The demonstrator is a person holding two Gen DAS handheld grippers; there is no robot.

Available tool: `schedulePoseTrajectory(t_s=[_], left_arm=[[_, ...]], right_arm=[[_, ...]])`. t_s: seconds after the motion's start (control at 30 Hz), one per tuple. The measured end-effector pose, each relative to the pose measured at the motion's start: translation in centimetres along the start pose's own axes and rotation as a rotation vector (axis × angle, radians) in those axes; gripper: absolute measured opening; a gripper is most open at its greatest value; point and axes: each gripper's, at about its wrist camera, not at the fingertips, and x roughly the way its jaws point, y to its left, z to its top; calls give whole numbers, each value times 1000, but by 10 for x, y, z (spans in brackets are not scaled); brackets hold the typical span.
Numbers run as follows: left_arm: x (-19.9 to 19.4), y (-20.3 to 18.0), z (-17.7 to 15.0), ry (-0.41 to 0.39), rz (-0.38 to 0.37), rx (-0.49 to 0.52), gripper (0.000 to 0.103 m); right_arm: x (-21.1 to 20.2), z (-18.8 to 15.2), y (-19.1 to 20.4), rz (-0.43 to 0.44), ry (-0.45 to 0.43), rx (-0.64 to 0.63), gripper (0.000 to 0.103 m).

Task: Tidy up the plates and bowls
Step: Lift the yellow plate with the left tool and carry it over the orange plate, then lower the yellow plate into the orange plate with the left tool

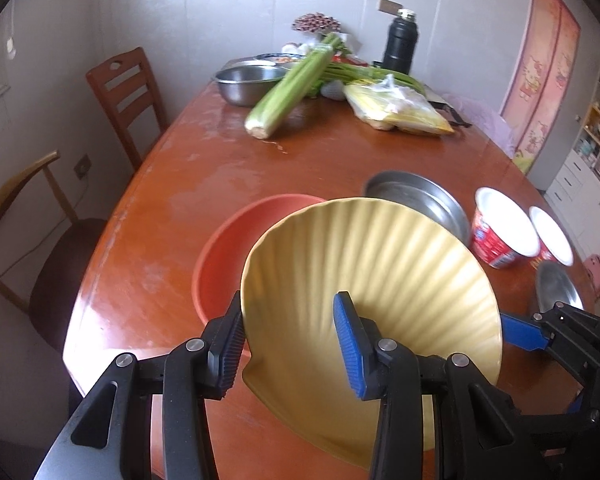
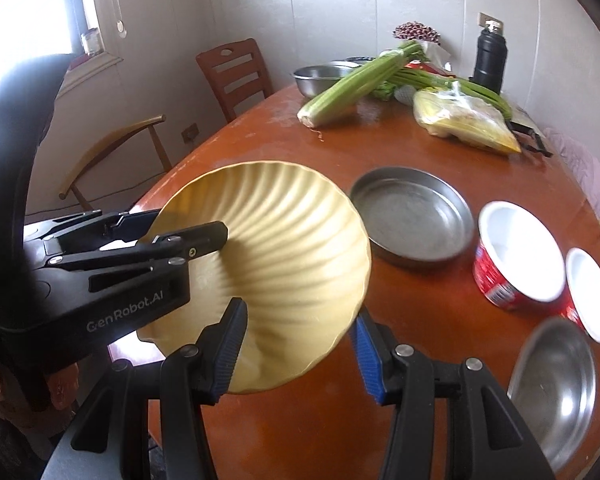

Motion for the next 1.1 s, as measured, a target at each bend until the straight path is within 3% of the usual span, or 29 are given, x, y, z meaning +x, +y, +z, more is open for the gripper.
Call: schedulePoseTrajectory(t_s=[0.4,1.1], left_arm=[[38,28,23,45,48,-35,43],[64,32,28,73,89,9,43]], right_arm=[[46,33,10,36,43,-12,52],[62,36,15,28,86,-7,52]])
